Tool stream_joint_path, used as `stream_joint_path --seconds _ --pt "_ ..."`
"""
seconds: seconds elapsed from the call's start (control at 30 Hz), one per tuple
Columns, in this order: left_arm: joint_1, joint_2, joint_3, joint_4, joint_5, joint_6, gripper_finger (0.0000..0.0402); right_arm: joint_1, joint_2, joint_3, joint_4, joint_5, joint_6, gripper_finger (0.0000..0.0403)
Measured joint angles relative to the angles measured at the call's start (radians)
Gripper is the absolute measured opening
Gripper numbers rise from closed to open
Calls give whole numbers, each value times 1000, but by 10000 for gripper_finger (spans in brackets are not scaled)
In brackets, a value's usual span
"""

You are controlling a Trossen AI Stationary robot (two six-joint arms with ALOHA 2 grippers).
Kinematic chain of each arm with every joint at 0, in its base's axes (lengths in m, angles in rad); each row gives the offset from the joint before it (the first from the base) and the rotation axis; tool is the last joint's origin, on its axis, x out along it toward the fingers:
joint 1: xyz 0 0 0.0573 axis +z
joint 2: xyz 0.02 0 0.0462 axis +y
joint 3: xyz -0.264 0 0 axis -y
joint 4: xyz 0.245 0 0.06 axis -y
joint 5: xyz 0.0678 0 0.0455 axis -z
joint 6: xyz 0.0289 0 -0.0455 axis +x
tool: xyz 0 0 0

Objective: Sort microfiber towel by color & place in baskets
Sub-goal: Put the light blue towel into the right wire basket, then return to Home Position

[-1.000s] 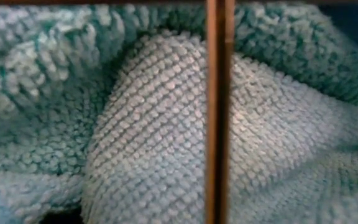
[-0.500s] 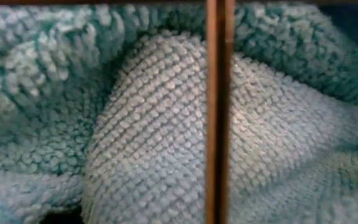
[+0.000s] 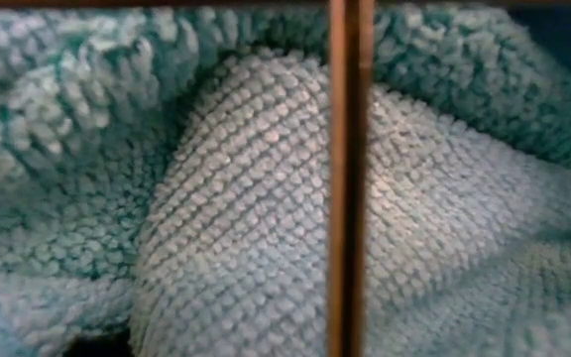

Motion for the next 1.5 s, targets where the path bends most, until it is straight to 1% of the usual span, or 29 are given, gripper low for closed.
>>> stream_joint_path --seconds 0.13,0.33,0.47,0.53,0.63,0.7,0.93,1.03,1.1,1.17,1.27,1.33,1.43,1.5 --pt "0 0 0 0 0 9 168 -2 -7 2 5 -3 0 176" --pt "0 0 0 0 1 10 168 -17 -47 52 4 6 -1 180" --pt "0 0 0 0 2 11 168 -36 -64 55 -1 80 -24 180" --pt "0 0 0 0 2 11 168 -51 -68 55 -1 124 -69 180" --pt "0 0 0 1 -3 11 168 -80 -69 55 4 223 -184 180" --pt "0 2 0 9 -22 11 168 -102 -69 55 10 305 -272 180" --pt "0 22 0 21 -19 1 168 -192 -77 92 52 614 -591 180" --pt "0 39 0 49 -19 3 168 -227 -77 117 120 740 -779 180" --pt "0 53 0 63 -19 35 168 -251 -77 132 180 804 -922 180" --pt "0 65 0 87 -19 56 168 -275 -77 143 241 855 -1021 180" --pt "0 88 0 135 -18 79 168 -315 -77 147 331 921 -1111 180" --pt "0 104 0 138 -11 64 168 -343 -77 147 365 926 -1167 180" --pt "13 116 0 112 17 85 168 -386 -74 144 369 909 -1257 180" --pt "30 114 0 85 28 51 168 -414 -74 137 367 906 -1307 180"
